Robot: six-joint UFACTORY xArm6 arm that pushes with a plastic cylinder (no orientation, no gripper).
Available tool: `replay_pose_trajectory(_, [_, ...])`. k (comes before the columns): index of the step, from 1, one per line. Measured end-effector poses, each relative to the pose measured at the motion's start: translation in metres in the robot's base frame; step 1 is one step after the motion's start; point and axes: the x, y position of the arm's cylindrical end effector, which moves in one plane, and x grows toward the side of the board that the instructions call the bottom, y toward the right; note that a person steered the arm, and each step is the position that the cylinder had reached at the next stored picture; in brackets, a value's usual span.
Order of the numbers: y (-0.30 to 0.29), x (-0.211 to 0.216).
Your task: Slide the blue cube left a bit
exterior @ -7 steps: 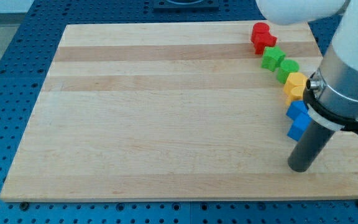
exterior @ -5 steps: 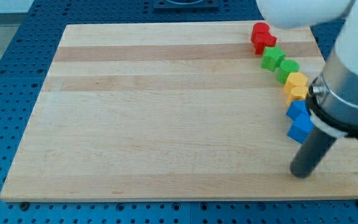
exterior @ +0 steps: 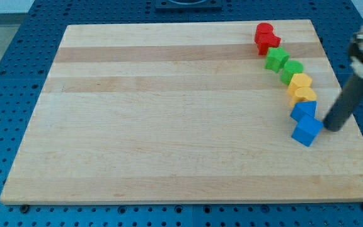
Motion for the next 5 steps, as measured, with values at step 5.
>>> replay_pose_trajectory(5, [-0.164, 0.020])
